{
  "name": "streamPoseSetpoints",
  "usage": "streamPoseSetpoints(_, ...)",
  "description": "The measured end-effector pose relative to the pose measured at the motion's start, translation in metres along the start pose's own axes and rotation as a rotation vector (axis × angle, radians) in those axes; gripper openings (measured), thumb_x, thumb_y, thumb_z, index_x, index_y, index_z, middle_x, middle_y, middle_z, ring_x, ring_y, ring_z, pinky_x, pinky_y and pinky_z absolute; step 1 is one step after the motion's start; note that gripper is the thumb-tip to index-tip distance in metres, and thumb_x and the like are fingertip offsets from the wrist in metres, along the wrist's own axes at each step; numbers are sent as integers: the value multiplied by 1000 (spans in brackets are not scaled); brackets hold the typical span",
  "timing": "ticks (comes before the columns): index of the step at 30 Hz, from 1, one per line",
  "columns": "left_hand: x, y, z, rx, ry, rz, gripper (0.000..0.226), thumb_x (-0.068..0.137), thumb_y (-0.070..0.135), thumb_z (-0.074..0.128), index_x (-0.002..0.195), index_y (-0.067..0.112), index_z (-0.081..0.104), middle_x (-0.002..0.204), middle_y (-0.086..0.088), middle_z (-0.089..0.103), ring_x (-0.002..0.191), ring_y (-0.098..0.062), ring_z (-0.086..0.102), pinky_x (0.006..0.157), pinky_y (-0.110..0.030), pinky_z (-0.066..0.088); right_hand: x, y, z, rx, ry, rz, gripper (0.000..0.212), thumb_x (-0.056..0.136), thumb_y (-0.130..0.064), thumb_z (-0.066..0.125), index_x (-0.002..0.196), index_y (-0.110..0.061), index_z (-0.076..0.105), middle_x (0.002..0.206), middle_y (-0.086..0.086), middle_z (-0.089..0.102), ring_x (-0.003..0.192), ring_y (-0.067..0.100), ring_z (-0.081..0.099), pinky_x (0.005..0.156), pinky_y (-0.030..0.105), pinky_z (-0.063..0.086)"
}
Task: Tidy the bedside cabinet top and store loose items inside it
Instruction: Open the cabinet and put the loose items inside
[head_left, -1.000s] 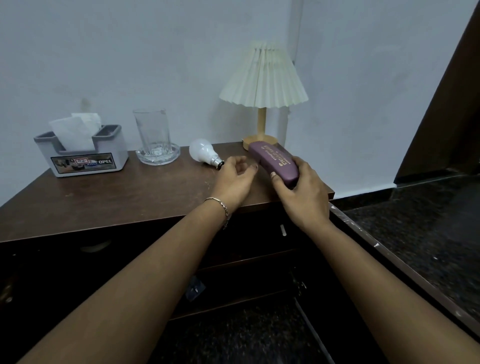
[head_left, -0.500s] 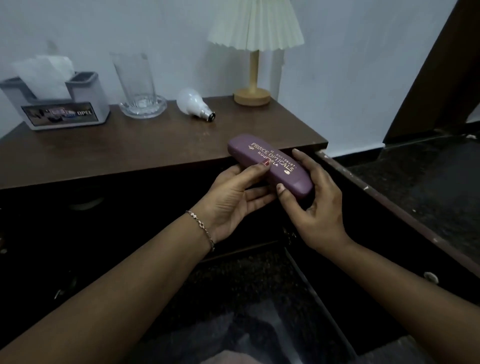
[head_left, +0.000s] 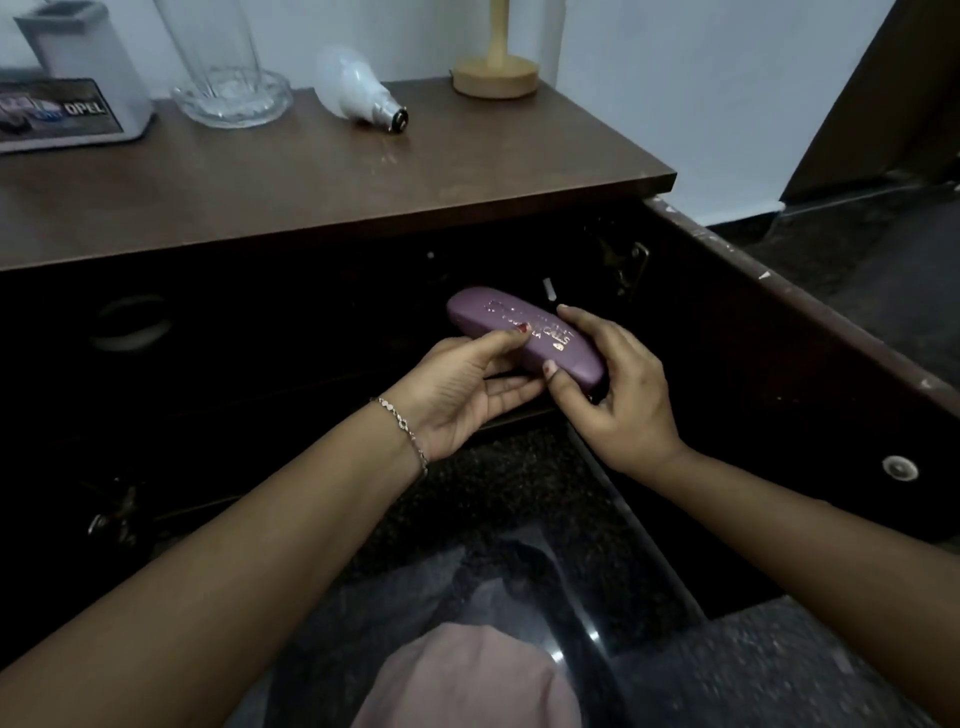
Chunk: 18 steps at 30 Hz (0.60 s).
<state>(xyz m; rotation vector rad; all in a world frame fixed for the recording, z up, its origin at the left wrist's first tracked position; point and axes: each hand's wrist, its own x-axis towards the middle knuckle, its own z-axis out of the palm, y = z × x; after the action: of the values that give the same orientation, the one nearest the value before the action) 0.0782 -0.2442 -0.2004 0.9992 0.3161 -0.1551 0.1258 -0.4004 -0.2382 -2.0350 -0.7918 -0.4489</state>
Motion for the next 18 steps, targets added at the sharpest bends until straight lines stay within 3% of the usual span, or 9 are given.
streamPoseSetpoints(3, 15, -2, -5, 13, 23, -15, 9, 92, 12, 56, 95, 6, 62, 88, -12, 67, 75, -16, 68, 72, -25, 59, 6, 6, 12, -17, 29, 68, 53, 82, -39, 59, 125, -9, 60, 118, 2, 66, 109, 13, 61, 97, 31, 49)
streamPoseSetpoints(8, 37, 0, -11, 60, 91, 12, 13, 94, 9, 51, 85, 9, 59, 86, -10, 65, 70, -15, 67, 67, -23, 58, 22, 15, 31, -56, 13, 266, 61, 79, -45, 62, 133, -16, 55, 126, 3, 64, 116, 14, 59, 100, 24, 45)
streamPoseSetpoints(15, 62, 1, -10, 205, 152, 55, 11, 92, 7, 51, 87, 14, 59, 87, -4, 63, 75, -16, 62, 74, -27, 55, 42, 11, 59, -32, 28, 500, 65, 82, -39, 64, 141, -19, 45, 130, 5, 62, 120, 20, 57, 98, 27, 44)
streamPoseSetpoints(18, 71, 7, -11, 242, 197, 80, 10, 90, 6, 53, 88, 13, 60, 84, -4, 64, 74, -17, 63, 59, -24, 56, 54, 9, 73, -10, 48, 587, 55, 84, -35, 62, 134, -17, 51, 119, 9, 65, 112, 25, 60, 91, 32, 48)
